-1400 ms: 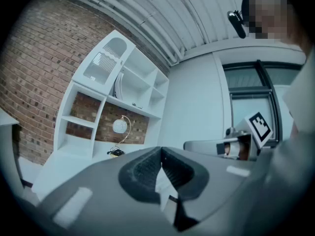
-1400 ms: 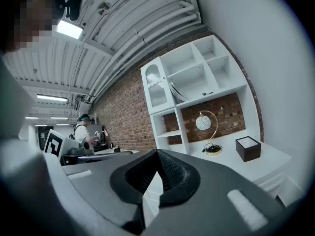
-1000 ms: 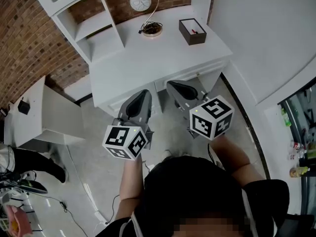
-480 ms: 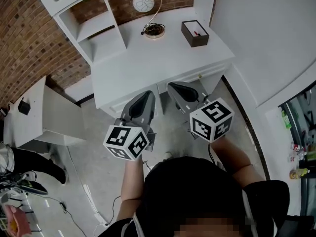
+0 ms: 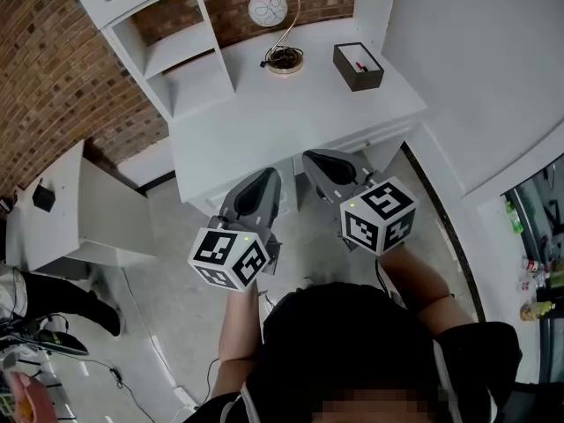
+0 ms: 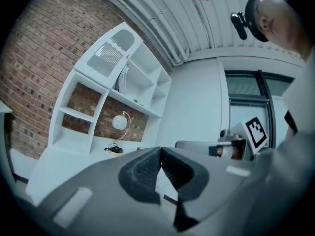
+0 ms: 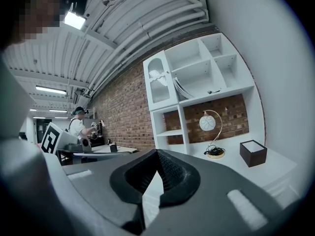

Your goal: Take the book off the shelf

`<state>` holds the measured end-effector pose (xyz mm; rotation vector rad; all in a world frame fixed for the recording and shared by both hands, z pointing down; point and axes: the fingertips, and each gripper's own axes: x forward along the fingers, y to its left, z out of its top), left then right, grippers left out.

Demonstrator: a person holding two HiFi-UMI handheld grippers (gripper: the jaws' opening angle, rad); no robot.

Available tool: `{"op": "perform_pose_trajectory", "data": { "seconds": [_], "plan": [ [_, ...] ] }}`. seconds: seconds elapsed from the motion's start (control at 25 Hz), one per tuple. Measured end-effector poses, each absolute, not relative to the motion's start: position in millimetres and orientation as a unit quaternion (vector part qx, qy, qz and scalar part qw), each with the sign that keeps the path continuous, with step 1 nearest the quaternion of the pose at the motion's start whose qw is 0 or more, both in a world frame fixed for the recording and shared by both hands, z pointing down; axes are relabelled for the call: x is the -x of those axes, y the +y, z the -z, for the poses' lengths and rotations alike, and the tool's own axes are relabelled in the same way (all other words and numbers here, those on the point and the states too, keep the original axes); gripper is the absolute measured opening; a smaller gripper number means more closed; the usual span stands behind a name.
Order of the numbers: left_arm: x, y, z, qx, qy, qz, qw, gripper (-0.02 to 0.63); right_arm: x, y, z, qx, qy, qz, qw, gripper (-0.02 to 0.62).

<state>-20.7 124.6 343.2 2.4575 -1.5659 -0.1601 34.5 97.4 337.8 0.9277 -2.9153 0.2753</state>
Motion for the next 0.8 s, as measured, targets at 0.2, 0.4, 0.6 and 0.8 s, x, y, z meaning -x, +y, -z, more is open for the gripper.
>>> {"op": "perform_pose_trajectory", "data": {
  "seconds": [0.2,0.4,0.6,0.8],
  "plan": [
    [34.0,120.3,-350.0,-0.842,-0.524,0.052,0.117,0.006,-18.2,94.2,-344.7,-0.309,-0.945,-0.1,0.038,-0.002],
    [42.3,112.2,-364.8,-0.838,-0.526,0.049,0.134,0.006,-10.7,86.1,-355.5,-0.31,-0.943,-0.107,0.051,-0.002],
    [50.0,90.2,-372.5,-0.825,-0.542,0.051,0.15,0.006,-14.8,59.0,-360.7,-0.309,-0.943,-0.115,0.05,-0.002],
    [50.1,63.9,-371.6,-0.811,-0.568,0.034,0.139,0.006,-22.8,29.0,-357.0,-0.297,-0.948,-0.109,0.037,-0.002]
  ]
}}
